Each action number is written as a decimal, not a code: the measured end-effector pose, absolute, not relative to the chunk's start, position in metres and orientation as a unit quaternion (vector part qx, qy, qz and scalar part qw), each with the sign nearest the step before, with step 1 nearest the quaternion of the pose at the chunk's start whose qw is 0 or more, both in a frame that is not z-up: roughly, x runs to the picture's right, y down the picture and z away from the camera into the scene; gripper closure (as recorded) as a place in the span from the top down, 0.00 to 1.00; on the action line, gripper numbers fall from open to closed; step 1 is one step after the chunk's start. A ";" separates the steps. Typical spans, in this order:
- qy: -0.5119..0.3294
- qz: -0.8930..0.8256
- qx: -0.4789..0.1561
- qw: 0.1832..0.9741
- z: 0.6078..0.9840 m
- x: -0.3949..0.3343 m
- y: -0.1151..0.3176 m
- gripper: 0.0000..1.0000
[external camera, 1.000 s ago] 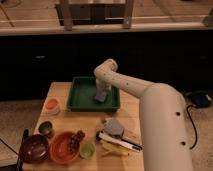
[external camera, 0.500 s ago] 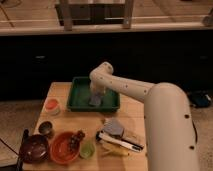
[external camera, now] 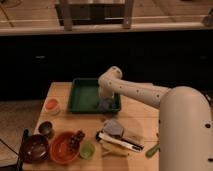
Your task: Wipe tray with sponge
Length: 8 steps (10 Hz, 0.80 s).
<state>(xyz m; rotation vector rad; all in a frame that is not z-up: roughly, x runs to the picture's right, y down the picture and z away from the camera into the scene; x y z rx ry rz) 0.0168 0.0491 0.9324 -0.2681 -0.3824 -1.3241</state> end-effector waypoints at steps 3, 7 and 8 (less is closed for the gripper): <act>-0.161 -0.602 -0.139 0.770 0.963 0.029 0.017 0.02; -0.178 -0.615 -0.120 0.759 0.976 -0.009 -0.010 0.02; -0.188 -0.619 -0.110 0.755 0.972 -0.023 -0.007 0.02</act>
